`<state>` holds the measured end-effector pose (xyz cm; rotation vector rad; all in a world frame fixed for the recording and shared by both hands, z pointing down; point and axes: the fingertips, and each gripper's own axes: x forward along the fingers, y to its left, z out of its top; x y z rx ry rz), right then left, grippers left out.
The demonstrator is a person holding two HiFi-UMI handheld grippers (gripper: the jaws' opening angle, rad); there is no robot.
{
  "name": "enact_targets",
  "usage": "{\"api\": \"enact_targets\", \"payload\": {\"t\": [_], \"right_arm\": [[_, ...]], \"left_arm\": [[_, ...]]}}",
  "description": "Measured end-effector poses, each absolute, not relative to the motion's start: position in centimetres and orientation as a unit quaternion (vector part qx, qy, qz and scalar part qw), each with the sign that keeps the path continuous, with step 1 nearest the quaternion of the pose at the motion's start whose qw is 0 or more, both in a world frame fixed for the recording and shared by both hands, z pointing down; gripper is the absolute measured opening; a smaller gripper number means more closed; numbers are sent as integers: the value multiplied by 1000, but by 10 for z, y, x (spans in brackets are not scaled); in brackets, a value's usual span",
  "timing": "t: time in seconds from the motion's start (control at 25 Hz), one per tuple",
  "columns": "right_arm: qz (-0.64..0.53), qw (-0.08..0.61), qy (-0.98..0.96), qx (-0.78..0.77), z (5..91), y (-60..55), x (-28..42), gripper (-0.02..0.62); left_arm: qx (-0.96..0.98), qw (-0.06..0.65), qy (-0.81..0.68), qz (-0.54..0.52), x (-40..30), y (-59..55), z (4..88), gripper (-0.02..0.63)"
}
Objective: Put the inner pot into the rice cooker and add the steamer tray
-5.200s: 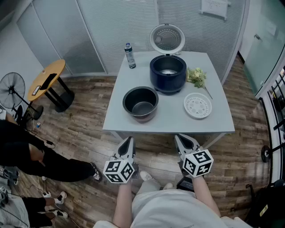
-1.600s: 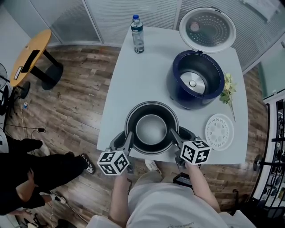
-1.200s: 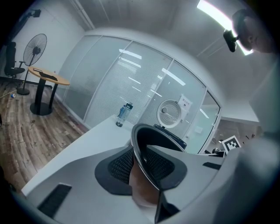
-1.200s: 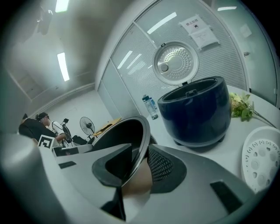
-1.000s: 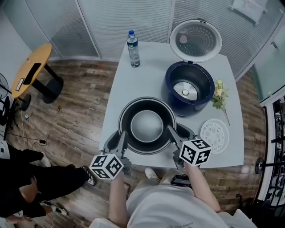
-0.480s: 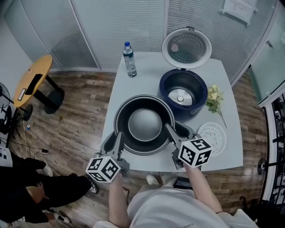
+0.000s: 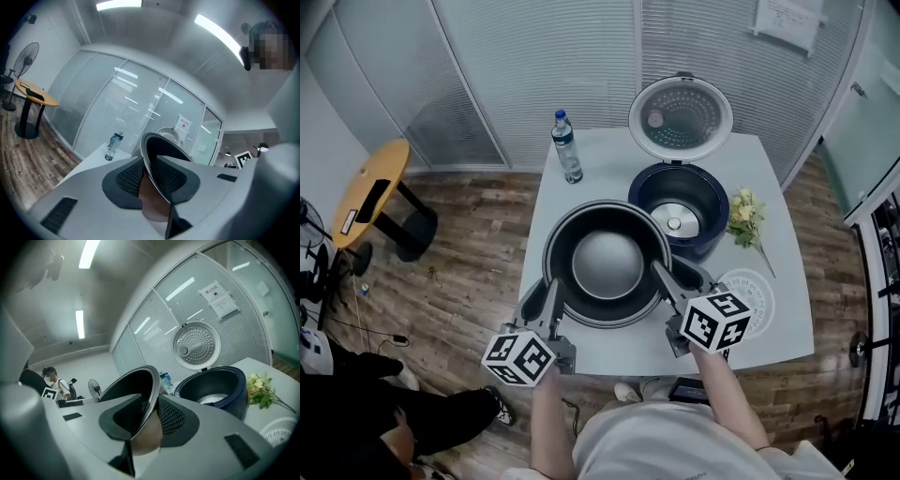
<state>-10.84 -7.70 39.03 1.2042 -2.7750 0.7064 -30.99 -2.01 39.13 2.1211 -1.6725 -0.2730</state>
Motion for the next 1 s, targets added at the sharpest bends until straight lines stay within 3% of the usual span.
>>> {"api": "enact_targets", "payload": {"t": [1.0], "right_arm": [[174,-40,-867,466,329,-144,-27,114]], "left_arm": [[826,170,-527,-105,-235,-123,333,86]]}}
